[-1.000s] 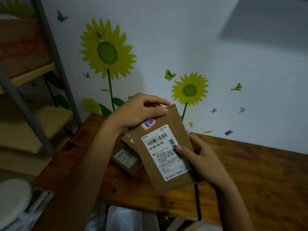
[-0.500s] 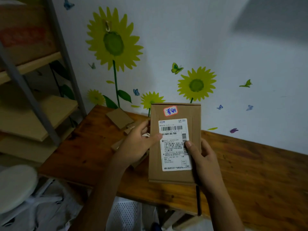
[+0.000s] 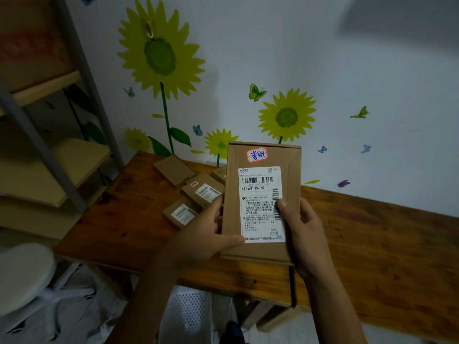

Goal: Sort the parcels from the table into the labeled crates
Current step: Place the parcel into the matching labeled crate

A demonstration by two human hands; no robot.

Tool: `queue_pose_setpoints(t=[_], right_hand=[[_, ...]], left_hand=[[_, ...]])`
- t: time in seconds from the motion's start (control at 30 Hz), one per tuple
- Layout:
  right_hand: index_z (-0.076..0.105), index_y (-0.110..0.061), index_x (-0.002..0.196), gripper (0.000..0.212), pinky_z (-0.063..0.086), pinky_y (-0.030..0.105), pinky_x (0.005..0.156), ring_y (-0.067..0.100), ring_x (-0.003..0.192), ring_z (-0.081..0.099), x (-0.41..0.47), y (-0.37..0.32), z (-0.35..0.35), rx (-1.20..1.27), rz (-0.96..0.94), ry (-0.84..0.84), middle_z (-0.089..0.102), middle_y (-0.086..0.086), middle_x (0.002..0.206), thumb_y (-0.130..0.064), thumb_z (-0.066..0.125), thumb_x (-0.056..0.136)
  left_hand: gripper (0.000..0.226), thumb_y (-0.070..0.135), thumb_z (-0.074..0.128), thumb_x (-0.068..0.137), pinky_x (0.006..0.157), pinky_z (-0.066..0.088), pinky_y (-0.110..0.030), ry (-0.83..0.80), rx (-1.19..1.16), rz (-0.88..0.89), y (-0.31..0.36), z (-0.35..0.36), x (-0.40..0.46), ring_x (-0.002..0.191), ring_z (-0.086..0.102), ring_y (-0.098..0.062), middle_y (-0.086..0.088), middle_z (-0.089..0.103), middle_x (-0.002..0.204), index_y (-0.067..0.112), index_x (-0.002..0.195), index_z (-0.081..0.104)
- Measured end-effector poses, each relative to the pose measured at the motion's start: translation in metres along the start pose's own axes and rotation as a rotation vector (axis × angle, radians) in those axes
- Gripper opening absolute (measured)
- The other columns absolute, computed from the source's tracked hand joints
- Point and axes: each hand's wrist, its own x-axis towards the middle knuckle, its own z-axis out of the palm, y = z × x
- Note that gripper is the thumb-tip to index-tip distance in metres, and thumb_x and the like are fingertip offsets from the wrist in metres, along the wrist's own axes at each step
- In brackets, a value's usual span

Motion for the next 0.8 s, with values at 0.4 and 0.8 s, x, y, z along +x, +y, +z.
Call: queue_pose_setpoints(t=[0.4, 0.8], right_hand=[[0.063, -0.020, 0.126, 0.031, 0.061, 0.030, 0.071, 0.023, 0.097, 0.075, -0.007, 0.006, -0.003, 0.041, 0.040, -0.036, 0.078, 0.003, 0.108, -0.023, 0.062, 0.096], [0.063, -0.020, 0.124, 0.041, 0.058, 0.038, 0.077, 0.023, 0.095, 0.076, -0.018, 0.008, -0.017, -0.024, 0.043, -0.073, 0.078, 0.003, 0.105, -0.032, 0.066, 0.085]], left_hand=[[0.029, 0.025, 0.072, 0.091, 0.092, 0.057, -0.049, 0.264, -0.024, 0.041, 0.019, 0.008, 0.007, 0.101, 0.073, -0.017, 0.007, 0.074, 0.114, 0.029, 0.118, 0.062], [0.049, 0.074, 0.066, 0.068, 0.087, 0.057, -0.051, 0.479, 0.055, 0.029, 0.037, 0.026, 0.022, 0.091, 0.073, -0.010, 0.015, 0.075, 0.097, 0.038, 0.101, 0.066]])
